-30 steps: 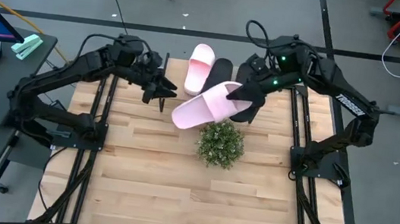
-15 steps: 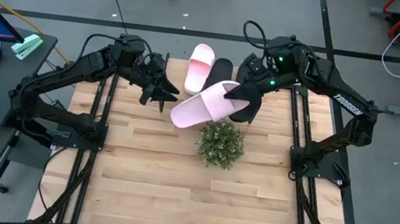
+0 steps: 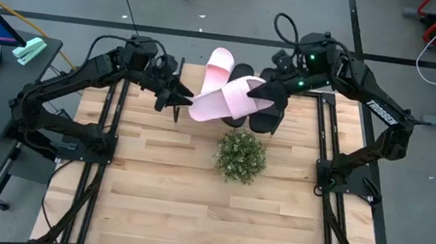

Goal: Pick and place slides into the shelf
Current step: Put the pink slipper on the shelf

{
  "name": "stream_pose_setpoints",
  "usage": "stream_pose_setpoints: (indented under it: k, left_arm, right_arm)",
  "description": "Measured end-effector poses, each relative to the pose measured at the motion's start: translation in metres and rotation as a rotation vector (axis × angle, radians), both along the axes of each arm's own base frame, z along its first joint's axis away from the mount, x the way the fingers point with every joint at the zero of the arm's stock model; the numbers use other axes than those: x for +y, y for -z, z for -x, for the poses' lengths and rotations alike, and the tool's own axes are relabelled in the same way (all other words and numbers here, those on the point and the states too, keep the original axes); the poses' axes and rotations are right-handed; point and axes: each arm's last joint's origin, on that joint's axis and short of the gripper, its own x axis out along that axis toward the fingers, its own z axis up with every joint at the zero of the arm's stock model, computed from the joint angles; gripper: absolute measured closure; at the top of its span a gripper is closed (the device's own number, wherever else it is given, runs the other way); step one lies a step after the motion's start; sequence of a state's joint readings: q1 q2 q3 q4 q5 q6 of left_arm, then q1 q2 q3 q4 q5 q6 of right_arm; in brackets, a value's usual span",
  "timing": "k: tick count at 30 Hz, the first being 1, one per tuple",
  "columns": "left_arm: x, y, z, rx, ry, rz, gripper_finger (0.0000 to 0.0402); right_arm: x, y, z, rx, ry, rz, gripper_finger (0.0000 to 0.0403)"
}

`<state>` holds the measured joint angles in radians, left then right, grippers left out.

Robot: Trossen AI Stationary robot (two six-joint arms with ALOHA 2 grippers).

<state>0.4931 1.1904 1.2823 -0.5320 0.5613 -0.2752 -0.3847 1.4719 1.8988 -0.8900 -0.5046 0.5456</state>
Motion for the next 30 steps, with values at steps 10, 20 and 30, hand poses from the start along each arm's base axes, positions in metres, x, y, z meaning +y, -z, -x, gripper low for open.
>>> stream_pose_setpoints:
  k: [10, 20, 30]
  left_arm:
    - [0.000, 0.003, -0.007, 0.006, 0.010, 0.011, 0.0178]
    - [-0.004, 0.006, -0.015, -0.011, 0.096, 0.033, 0.0177]
    - [0.010, 0.004, -0.007, -0.033, 0.080, 0.079, 0.0177]
  right_arm:
    - [0.001, -0.002, -0.005, -0.041, -0.015, 0.013, 0.0403]
    - [0.001, -0.003, -0.005, -0.048, -0.015, 0.015, 0.0403]
    - [0.009, -0.001, -0.006, -0.021, -0.045, 0.003, 0.0403]
